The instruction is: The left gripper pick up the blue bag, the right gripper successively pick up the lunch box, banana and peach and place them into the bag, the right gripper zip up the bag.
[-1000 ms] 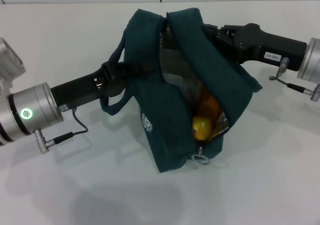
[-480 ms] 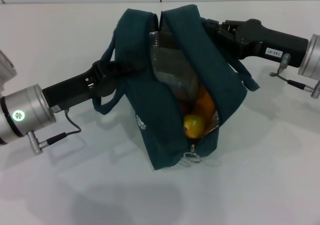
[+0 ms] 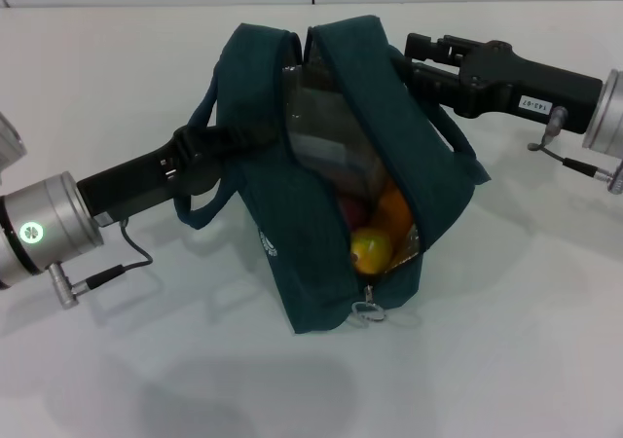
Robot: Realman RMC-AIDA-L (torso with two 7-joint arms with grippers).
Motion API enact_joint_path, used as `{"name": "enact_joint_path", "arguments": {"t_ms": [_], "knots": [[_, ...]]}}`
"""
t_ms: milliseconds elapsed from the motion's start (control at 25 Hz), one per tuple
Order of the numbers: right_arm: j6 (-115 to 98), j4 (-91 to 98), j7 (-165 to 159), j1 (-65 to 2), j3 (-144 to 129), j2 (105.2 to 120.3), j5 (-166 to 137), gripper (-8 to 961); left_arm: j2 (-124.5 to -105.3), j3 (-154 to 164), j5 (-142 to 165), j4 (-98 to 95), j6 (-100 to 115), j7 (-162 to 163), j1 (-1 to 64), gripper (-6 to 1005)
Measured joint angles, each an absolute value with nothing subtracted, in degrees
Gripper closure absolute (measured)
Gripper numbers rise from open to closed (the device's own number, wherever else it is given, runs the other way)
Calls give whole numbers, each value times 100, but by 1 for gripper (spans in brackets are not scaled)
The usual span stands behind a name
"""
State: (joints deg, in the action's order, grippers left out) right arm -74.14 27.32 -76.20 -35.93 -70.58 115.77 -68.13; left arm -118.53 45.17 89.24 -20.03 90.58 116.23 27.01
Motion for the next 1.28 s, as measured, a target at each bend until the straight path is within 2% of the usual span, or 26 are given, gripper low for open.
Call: {"name": "enact_joint_path", "arguments": {"t_ms": [360, 600, 880, 1280], "knots": [[-7737, 2981, -7549, -3194, -6995, 11560, -6762, 229, -11857, 4517, 8928, -2001, 8958, 11627, 2594, 963], [-8781, 3180, -6791, -2697, -6735, 11540, -6380, 169, -11858, 4518, 8903, -2026, 8952, 11621, 2532, 963], [-10516, 3146, -5826, -2612, -6720, 11504, -7331, 122, -11870, 4518, 8902, -2042, 8919, 11615, 2534, 963], [-10125, 2870, -5740, -2611, -7337, 11535, -8926, 131, -11883, 4518, 8902, -2037, 8876, 11611, 2525, 963]]}}
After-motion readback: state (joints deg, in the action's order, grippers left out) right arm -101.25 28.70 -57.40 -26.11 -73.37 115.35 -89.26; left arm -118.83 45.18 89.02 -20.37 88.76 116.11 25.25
